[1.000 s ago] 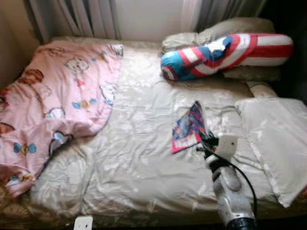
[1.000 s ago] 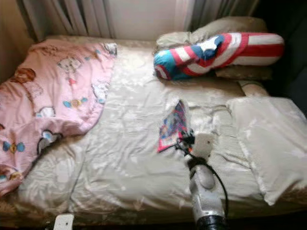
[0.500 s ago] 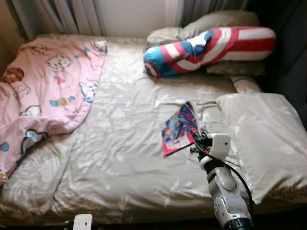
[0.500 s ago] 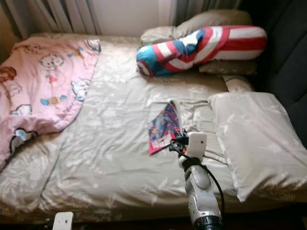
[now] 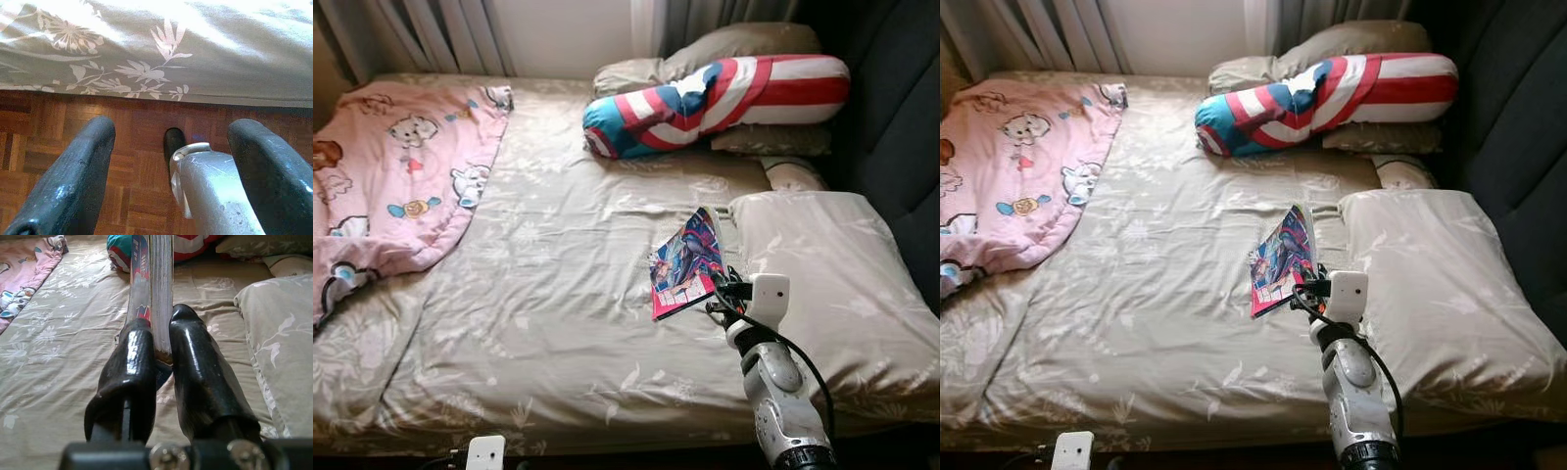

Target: Clean up the room

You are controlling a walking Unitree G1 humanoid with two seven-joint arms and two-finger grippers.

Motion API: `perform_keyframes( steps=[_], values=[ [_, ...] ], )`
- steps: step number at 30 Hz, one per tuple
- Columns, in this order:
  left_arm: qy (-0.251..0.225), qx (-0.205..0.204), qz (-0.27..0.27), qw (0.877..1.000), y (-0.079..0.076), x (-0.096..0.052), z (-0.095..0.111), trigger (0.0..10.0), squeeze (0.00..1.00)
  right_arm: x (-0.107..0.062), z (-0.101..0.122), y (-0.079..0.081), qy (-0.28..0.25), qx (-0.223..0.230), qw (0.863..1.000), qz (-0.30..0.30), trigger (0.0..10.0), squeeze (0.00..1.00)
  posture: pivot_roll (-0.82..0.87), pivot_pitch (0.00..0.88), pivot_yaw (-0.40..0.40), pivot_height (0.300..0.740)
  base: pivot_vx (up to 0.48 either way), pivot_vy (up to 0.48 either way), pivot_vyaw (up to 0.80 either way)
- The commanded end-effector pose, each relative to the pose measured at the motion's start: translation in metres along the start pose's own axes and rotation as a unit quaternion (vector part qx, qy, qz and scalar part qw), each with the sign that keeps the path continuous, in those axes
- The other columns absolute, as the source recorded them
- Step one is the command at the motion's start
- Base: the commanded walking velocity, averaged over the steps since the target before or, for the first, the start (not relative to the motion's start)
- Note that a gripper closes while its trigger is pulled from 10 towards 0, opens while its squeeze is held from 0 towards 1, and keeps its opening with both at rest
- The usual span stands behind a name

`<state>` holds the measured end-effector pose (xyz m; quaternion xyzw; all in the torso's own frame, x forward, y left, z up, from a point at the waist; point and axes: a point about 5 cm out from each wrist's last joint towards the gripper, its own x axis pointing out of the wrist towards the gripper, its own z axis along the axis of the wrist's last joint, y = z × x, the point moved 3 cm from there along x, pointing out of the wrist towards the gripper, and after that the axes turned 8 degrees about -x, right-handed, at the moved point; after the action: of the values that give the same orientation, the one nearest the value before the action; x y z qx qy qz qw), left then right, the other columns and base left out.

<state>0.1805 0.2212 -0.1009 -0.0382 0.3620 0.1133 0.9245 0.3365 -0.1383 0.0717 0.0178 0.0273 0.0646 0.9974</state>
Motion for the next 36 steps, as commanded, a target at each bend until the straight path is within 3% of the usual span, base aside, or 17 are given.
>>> perform_keyframes(
  steps=[1, 36],
  values=[
    [0.008, -0.004, 0.005, 1.000, 0.0033, -0.0025, -0.0061, 10.0, 0.00, 0.0025, 0.0099, 0.0006, -0.019, -0.001, 1.000, 0.002, 10.0, 0.00, -0.02, 0.136, -0.063, 0.740, 0.000, 0.000, 0.00],
    [0.008, 0.001, -0.010, 1.000, -0.0026, -0.0019, -0.0054, 10.0, 0.00, 0.0034, 0.0067, -0.0055, -0.010, -0.001, 1.000, -0.018, 10.0, 0.00, -0.03, 0.117, -0.058, 0.740, 0.000, -0.033, 0.00]
  ],
)
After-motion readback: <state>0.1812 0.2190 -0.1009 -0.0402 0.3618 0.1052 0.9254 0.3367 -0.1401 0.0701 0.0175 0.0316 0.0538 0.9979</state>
